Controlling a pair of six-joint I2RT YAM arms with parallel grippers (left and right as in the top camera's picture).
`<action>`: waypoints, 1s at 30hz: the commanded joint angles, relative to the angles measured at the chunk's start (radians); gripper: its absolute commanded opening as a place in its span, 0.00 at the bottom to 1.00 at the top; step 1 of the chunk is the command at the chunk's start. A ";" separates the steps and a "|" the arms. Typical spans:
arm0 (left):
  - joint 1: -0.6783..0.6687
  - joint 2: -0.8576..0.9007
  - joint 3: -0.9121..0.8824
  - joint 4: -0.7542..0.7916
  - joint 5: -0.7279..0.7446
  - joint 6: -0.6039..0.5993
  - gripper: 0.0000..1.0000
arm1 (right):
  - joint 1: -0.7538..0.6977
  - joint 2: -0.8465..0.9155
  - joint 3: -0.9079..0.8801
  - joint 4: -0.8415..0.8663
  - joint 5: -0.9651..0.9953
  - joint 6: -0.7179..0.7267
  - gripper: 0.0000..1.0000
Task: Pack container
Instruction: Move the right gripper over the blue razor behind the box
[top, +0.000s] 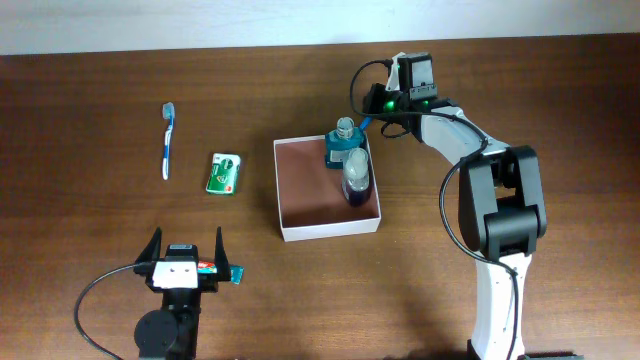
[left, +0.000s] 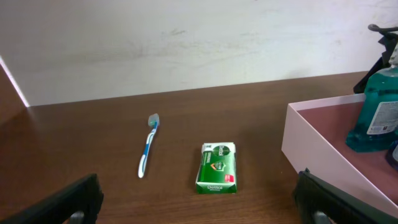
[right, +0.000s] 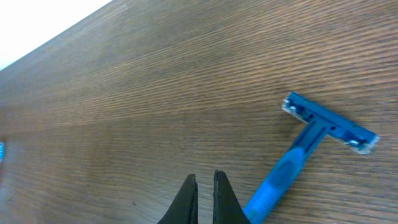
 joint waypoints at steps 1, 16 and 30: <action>-0.004 0.000 0.000 -0.007 -0.008 0.019 0.99 | -0.007 0.010 0.015 -0.008 0.034 0.005 0.04; -0.004 0.000 0.000 -0.007 -0.008 0.020 0.99 | -0.007 0.010 0.015 -0.076 0.080 0.005 0.04; -0.004 0.000 0.000 -0.007 -0.008 0.019 0.99 | -0.008 0.010 0.015 -0.101 0.098 0.007 0.04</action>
